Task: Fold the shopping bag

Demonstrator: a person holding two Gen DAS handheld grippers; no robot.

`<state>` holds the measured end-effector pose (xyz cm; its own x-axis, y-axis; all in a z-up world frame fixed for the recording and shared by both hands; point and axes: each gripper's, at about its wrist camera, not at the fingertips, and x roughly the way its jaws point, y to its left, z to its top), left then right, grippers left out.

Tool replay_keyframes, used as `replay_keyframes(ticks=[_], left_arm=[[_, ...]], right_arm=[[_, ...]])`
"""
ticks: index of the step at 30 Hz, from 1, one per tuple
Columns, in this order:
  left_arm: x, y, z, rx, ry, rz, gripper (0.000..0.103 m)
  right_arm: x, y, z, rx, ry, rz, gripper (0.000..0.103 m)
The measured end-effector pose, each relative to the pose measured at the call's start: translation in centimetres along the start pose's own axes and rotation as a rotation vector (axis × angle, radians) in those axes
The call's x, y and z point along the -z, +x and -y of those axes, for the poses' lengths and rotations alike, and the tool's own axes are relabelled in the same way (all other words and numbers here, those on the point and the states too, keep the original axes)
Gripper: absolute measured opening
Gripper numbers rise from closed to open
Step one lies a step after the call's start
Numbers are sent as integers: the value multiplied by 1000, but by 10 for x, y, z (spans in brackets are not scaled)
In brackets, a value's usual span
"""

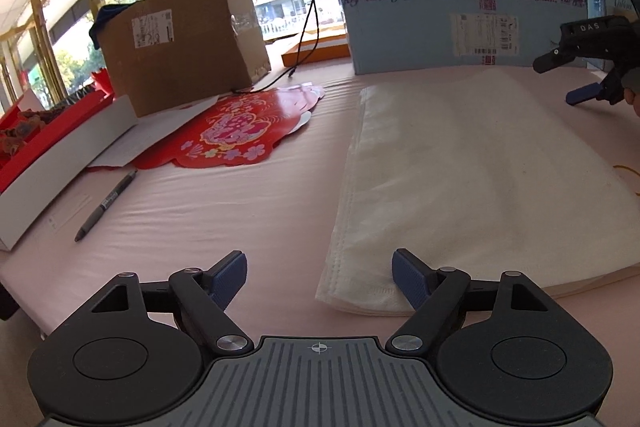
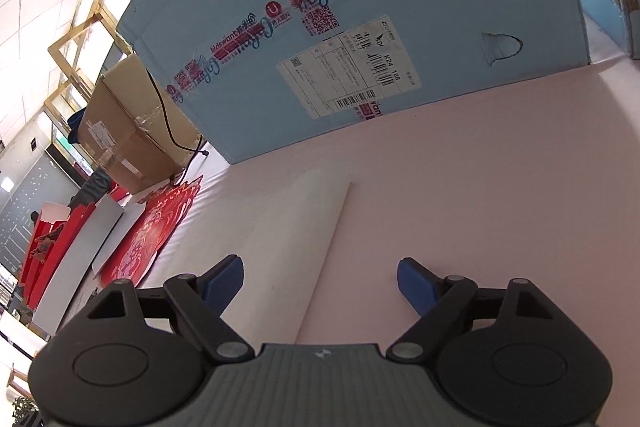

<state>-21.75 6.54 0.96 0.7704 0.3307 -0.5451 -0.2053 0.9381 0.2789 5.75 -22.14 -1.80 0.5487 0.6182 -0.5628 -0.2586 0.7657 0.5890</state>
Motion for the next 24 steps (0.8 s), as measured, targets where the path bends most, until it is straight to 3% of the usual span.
replay_keyframes(ticks=[10,17,19,24], left_arm=[[0,2,-2,11,-58,12,85],[1,3,-2,12,-64,15,85],[0,3,-1,8,-56,16,85],[-6,-2,5,-35,-22,32,85]], right_arm=[[-43,55,11,-175,105,-127,82],[-39,58,10,-152,100,-131,37],[-37,58,9,-145,94,-150,17],[-28,48,-2,-74,34,-103,9]])
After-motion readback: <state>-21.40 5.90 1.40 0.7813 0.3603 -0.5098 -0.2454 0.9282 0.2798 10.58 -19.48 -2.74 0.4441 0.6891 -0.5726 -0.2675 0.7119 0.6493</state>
